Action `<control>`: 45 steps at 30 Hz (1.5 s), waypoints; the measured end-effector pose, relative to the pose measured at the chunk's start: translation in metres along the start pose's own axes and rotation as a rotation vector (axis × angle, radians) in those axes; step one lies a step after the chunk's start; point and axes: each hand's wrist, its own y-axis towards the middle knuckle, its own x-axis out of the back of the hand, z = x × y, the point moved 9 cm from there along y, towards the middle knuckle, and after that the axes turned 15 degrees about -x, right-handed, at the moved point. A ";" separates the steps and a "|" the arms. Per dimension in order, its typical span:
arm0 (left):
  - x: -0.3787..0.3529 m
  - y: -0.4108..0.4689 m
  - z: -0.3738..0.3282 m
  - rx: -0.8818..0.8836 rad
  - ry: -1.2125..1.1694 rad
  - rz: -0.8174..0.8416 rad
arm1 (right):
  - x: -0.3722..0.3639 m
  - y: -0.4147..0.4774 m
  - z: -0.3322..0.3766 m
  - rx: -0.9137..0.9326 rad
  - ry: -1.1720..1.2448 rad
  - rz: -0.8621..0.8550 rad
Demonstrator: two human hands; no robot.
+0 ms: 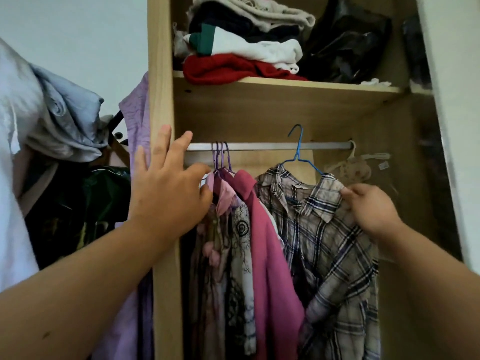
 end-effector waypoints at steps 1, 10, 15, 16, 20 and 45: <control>-0.002 -0.001 -0.008 -0.019 0.012 0.015 | 0.014 -0.009 -0.011 -0.002 0.013 0.012; -0.074 -0.020 -0.165 -0.115 -0.653 0.212 | 0.120 -0.110 -0.055 -0.070 -0.086 0.060; -0.111 -0.045 -0.230 0.011 -0.969 0.280 | 0.162 -0.181 -0.058 -0.096 -0.263 0.064; -0.113 -0.050 -0.240 0.028 -1.022 0.260 | 0.169 -0.196 -0.057 -0.110 -0.288 0.067; -0.106 -0.073 -0.285 0.027 -1.256 0.222 | 0.200 -0.272 -0.071 -0.281 -0.319 -0.010; 0.274 -0.363 -0.410 -1.164 -2.150 0.254 | 0.158 -0.951 0.022 -1.650 -0.548 -0.696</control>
